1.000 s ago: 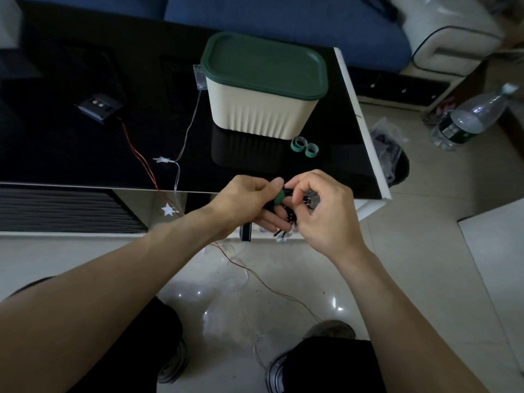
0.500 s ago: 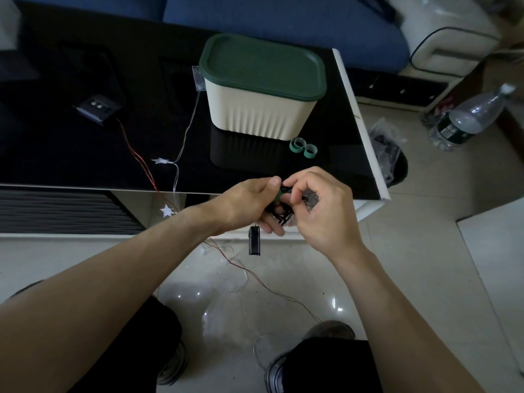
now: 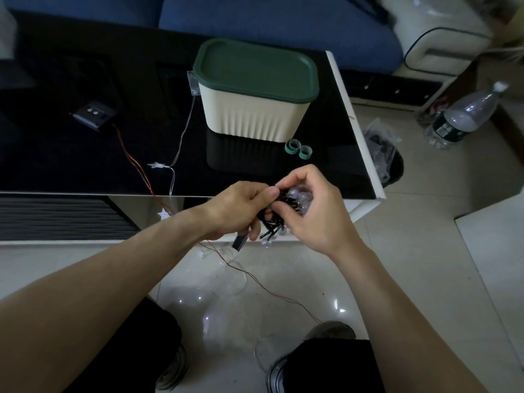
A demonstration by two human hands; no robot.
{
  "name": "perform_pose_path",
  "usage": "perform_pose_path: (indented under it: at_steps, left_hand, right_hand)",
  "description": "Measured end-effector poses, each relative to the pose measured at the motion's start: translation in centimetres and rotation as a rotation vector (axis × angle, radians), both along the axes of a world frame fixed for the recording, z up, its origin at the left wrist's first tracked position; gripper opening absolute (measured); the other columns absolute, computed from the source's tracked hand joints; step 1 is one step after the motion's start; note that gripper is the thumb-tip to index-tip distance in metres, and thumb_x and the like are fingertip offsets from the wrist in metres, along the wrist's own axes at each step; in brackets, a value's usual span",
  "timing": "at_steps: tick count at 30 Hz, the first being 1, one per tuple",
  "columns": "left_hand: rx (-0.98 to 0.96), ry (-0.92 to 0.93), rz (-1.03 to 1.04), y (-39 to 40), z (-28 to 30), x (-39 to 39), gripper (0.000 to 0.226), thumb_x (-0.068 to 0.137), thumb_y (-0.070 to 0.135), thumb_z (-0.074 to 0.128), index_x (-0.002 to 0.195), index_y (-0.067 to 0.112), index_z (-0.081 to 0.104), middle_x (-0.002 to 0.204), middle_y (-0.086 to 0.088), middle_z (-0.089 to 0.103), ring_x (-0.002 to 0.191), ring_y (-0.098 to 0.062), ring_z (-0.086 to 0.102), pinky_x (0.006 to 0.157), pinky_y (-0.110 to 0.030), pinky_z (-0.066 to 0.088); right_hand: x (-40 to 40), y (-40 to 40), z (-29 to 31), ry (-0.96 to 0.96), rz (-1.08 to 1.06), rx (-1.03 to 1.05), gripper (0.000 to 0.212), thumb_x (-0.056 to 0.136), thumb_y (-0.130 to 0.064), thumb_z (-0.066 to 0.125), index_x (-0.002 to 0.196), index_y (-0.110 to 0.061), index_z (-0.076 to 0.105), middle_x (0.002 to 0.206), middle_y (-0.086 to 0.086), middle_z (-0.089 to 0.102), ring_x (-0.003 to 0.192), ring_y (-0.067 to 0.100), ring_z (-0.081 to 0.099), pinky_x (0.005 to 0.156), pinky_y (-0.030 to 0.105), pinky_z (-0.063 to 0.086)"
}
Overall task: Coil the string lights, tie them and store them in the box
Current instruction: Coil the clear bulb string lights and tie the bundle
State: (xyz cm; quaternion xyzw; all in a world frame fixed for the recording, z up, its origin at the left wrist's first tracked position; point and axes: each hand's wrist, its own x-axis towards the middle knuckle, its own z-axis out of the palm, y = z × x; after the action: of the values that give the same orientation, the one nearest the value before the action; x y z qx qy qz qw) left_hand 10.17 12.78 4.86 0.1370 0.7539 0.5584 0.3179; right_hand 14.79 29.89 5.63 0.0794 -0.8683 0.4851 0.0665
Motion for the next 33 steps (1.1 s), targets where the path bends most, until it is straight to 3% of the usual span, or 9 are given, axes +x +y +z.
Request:
perform_pose_path:
  at_steps: [3,8,12,15,19,25,27,30,33]
  left_hand:
    - [-0.041,0.016,-0.001,0.4,0.2,0.2,0.044,0.104,0.038,0.039,0.093,0.001,0.059,0.074,-0.004,0.061,0.041,-0.018,0.056,0.038,-0.021,0.033]
    - [-0.127,0.092,0.046,0.7,0.7,0.3,0.056,0.097,0.051,0.048,0.086,-0.001,0.065,0.068,-0.017,0.069,0.043,-0.02,0.063,0.038,-0.021,0.034]
    - [-0.167,0.106,0.028,0.8,1.9,0.1,0.057,0.096,0.049,0.053,0.084,-0.005,0.066,0.051,-0.01,0.064,0.034,-0.01,0.055,0.037,-0.016,0.032]
    - [-0.145,0.097,0.08,0.5,2.8,-0.3,0.059,0.093,0.053,0.056,0.08,-0.003,0.069,0.062,-0.024,0.067,0.035,-0.014,0.057,0.04,-0.014,0.03]
    - [-0.079,-0.11,0.178,0.3,3.1,-1.1,0.053,0.095,0.048,0.055,0.096,-0.004,0.068,0.088,-0.041,0.061,0.047,-0.031,0.065,0.037,-0.02,0.019]
    - [-0.048,-0.155,0.146,-0.5,5.0,-0.4,0.04,0.099,0.034,0.055,0.098,-0.005,0.066,0.051,-0.013,0.056,0.036,-0.019,0.059,0.034,-0.02,0.015]
    - [0.037,-0.109,0.234,-0.6,5.5,-0.5,0.037,0.097,0.029,0.058,0.092,-0.006,0.067,0.052,-0.012,0.059,0.036,-0.018,0.059,0.031,-0.018,0.017]
    - [0.269,0.082,0.604,-2.2,6.0,-2.1,0.03,0.098,0.019,0.058,0.074,0.001,0.062,0.065,-0.008,0.071,0.037,-0.014,0.057,0.029,-0.017,0.023]
    - [0.178,0.395,0.807,-3.8,5.3,-4.5,0.025,0.095,0.021,0.059,0.073,0.011,0.062,0.072,-0.003,0.071,0.053,-0.015,0.067,0.042,-0.025,0.042]
  right_hand:
    - [-0.1,0.4,0.4,-0.079,0.053,0.068,0.042,0.083,-0.013,0.079,0.121,-0.017,0.061,0.108,-0.01,0.071,0.102,0.002,0.067,0.087,0.016,0.051]
    - [-0.8,1.4,1.1,-0.172,0.095,0.143,0.031,0.077,-0.021,0.086,0.105,-0.023,0.073,0.095,-0.012,0.074,0.092,0.002,0.069,0.084,0.024,0.056]
    - [-0.9,1.0,1.2,-0.187,0.062,0.157,0.031,0.072,-0.024,0.09,0.099,-0.023,0.073,0.09,-0.012,0.072,0.086,0.001,0.068,0.078,0.022,0.055]
    - [-1.0,1.0,1.4,-0.161,0.039,0.135,0.032,0.071,-0.022,0.091,0.097,-0.018,0.072,0.088,-0.01,0.072,0.084,0.002,0.068,0.077,0.022,0.056]
    - [-1.1,1.1,1.7,-0.162,0.07,0.145,0.03,0.073,-0.02,0.089,0.096,-0.019,0.072,0.091,-0.013,0.071,0.09,-0.002,0.065,0.081,0.013,0.05]
    - [-1.3,1.2,2.2,-0.177,0.107,0.135,0.028,0.077,-0.027,0.086,0.1,-0.027,0.069,0.095,-0.014,0.07,0.093,-0.003,0.064,0.081,0.011,0.047]
    - [-1.4,1.0,2.3,-0.16,0.088,0.137,0.026,0.077,-0.029,0.086,0.097,-0.027,0.068,0.093,-0.013,0.07,0.089,-0.001,0.064,0.079,0.013,0.048]
    - [-1.5,1.8,2.3,-0.169,0.035,0.21,0.024,0.078,-0.031,0.085,0.093,-0.026,0.067,0.092,-0.014,0.067,0.084,-0.002,0.062,0.072,0.007,0.044]
    - [-1.3,3.0,2.0,-0.204,-0.019,0.259,0.024,0.079,-0.031,0.084,0.093,-0.027,0.065,0.094,-0.012,0.066,0.085,-0.004,0.06,0.069,0.0,0.041]
